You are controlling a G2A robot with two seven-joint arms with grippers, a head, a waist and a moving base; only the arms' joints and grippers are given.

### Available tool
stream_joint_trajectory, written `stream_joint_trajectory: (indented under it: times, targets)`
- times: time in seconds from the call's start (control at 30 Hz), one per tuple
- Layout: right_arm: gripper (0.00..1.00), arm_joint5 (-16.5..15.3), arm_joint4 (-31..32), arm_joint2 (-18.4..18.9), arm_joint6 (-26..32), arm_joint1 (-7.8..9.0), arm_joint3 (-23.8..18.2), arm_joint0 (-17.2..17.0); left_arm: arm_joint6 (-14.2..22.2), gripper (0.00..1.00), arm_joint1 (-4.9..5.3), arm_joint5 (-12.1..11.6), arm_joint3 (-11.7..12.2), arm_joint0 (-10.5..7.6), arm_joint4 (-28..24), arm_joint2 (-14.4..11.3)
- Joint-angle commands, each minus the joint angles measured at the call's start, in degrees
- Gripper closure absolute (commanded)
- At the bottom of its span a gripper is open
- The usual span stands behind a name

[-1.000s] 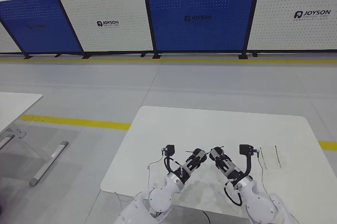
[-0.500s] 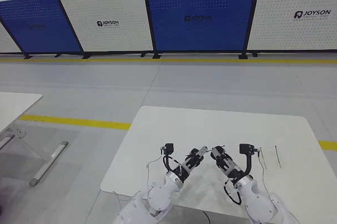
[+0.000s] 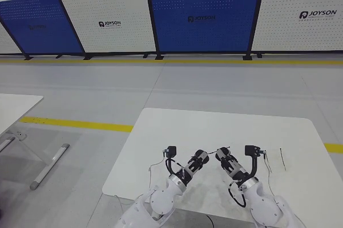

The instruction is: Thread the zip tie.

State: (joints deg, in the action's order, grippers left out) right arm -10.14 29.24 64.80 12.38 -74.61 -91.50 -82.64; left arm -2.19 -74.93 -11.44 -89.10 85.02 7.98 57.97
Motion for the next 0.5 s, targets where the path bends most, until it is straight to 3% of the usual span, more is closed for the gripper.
stream_joint_trajectory:
  times: [0.0, 0.27, 0.33, 0.37, 0.4, 0.47]
  targets:
    - [1.00, 0.06, 0.06, -0.12, -0.07, -0.02, -0.01, 0.06, 0.12, 1.00, -0.01, 0.06, 0.09, -0.09, -0.05, -0.04]
    - [1.00, 0.42, -0.68, -0.54, 0.04, -0.16, 0.11, 0.37, 0.43, 1.00, -0.05, -0.15, -0.03, -0.18, -1.70, 0.19]
    - [0.51, 0.88, -0.74, -0.63, -0.13, -0.21, 0.10, 0.49, 0.51, 1.00, -0.06, -0.13, -0.03, -0.24, -1.99, 0.25]
    - [0.19, 0.94, -0.78, -0.68, -0.16, -0.22, 0.11, 0.53, 0.52, 1.00, -0.06, -0.10, -0.02, -0.27, -2.03, 0.27]
    - [0.02, 0.94, -0.92, -0.72, -0.25, -0.25, 0.10, 0.56, 0.49, 1.00, -0.06, -0.04, 0.01, -0.32, -2.05, 0.29]
    - [0.00, 0.98, -1.17, -0.74, -0.43, -0.28, 0.11, 0.59, 0.29, 1.00, -0.09, 0.00, 0.01, -0.38, -2.31, 0.34]
